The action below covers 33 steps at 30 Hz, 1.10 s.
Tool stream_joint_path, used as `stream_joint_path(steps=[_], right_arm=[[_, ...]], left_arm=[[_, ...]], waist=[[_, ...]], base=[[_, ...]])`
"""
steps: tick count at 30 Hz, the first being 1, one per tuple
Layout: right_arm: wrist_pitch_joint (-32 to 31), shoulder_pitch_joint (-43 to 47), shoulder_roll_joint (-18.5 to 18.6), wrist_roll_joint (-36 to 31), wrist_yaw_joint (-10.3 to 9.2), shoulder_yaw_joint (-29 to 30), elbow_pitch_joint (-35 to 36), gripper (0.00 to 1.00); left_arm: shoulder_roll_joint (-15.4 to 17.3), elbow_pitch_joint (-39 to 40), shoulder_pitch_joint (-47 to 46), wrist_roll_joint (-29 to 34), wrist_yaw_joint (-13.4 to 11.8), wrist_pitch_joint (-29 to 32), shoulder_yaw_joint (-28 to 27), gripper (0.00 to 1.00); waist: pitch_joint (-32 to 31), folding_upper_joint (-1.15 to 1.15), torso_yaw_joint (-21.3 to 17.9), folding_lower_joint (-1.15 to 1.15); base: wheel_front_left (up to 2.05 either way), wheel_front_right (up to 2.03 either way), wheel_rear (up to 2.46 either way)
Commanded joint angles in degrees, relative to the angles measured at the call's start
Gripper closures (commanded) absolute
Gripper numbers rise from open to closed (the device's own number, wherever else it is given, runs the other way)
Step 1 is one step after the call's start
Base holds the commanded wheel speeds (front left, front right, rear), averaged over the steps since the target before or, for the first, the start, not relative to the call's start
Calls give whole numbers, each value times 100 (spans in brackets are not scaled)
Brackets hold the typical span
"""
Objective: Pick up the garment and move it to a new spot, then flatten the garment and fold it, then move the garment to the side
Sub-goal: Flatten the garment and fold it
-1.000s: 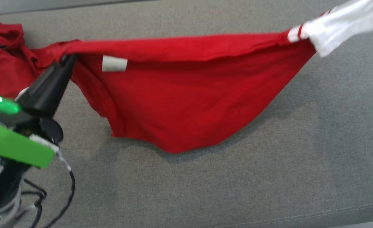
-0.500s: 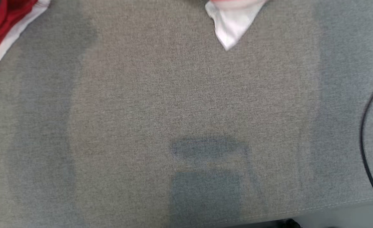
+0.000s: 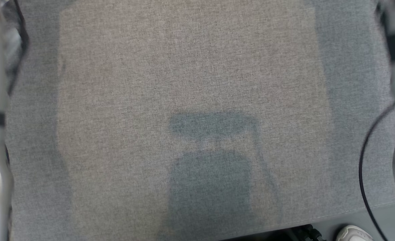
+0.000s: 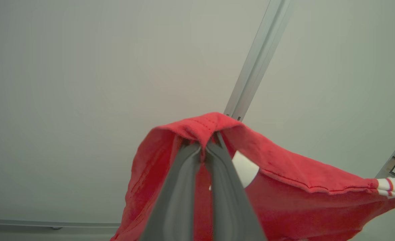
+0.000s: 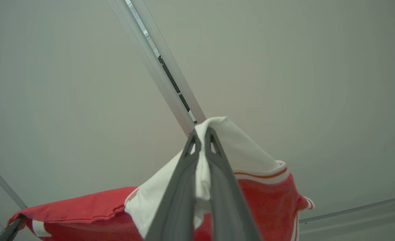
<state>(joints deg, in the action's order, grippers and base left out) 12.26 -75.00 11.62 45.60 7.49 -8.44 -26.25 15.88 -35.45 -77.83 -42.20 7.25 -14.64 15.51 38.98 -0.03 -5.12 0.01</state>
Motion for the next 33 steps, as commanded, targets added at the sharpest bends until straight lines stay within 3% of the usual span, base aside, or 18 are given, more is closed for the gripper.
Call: stream_joint_path(steps=[1, 9, 12, 18, 28, 33], right_arm=[[60, 460, 131, 87, 0, -171, 160, 100], [223, 3702, 852, 783, 0, -743, 1219, 100], [259, 4560, 991, 907, 0, -775, 1505, 100], [272, 5856, 1222, 801, 0, -838, 1749, 100], [293, 7333, 1301, 815, -1, -471, 1784, 100], [95, 7937, 1319, 1380, -1, -324, 2143, 100]], left_arm=[[115, 70, 380, -48, 22, -38, 22, 100], [367, 1214, 3637, -194, 26, -59, -65, 100], [252, 1620, 4751, -79, 21, -60, -113, 100], [38, 2311, 6515, 394, -247, -57, 90, 100], [-97, 3079, 8071, 341, -564, 18, 337, 100], [-117, 3809, 8774, 35, -742, 382, 444, 100]], waist=[[-142, 3, 29, -1], [-885, 3, 151, -1], [-1206, 3, 162, -1], [-1735, 3, 216, -1], [-2161, 3, 300, -1], [-2123, 3, 267, -1]], base=[[0, 0, 0], [0, 0, 0], [0, 0, 0], [0, 0, 0], [0, 0, 0], [0, 0, 0]])
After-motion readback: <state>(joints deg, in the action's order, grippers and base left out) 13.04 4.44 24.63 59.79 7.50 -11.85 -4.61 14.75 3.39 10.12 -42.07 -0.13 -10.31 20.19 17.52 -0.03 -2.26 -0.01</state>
